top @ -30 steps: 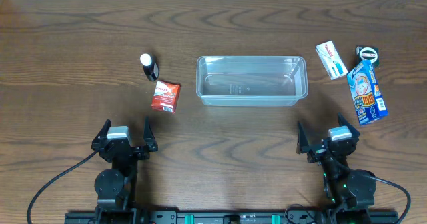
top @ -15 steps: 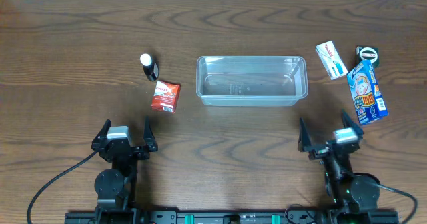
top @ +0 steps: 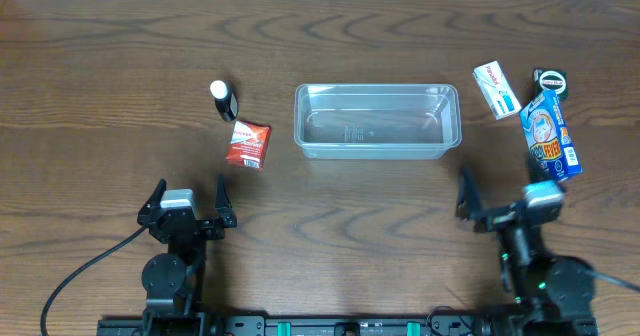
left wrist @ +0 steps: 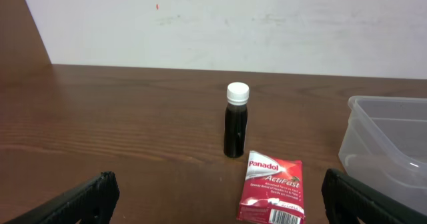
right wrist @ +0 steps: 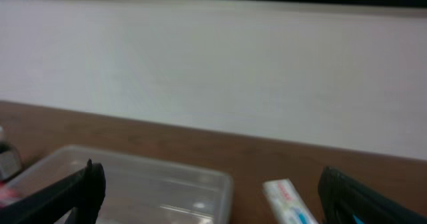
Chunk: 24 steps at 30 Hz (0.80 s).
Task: Pack container
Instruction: 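Move the right gripper to the blue Kool Fever box and grasp it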
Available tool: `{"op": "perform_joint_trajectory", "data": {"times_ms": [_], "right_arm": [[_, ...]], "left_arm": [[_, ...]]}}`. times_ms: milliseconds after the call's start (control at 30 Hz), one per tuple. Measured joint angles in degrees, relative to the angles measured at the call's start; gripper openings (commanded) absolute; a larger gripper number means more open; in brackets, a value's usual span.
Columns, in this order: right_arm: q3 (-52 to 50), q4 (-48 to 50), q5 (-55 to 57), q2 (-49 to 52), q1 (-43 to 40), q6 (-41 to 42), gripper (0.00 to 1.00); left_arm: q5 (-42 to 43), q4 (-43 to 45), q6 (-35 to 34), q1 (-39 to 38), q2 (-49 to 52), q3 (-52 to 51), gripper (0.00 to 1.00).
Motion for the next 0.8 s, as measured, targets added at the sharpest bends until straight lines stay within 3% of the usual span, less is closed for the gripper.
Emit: {"op": "perform_joint_trajectory", "data": {"times_ms": [267,467,567,800], "right_arm": [[33.7,-24.6,-3.7,29.4,-11.5,-3.0,0.99],[55.1,-47.3,-13.3,50.4,-24.4,-13.1,0.99],[61.3,-54.6,-16.3,58.3,-30.0,-17.4,0.99],[62.5,-55.6,-17.9,70.4,-37.0,-21.7,0.99]], "left_arm": [[0.0,0.0,0.1,0.0,0.0,0.0,0.98],[0.0,0.0,0.2,0.0,0.0,0.0,0.98],[0.0,0.0,0.2,0.0,0.0,0.0,0.98],[0.0,0.0,0.2,0.0,0.0,0.0,0.98]]}}
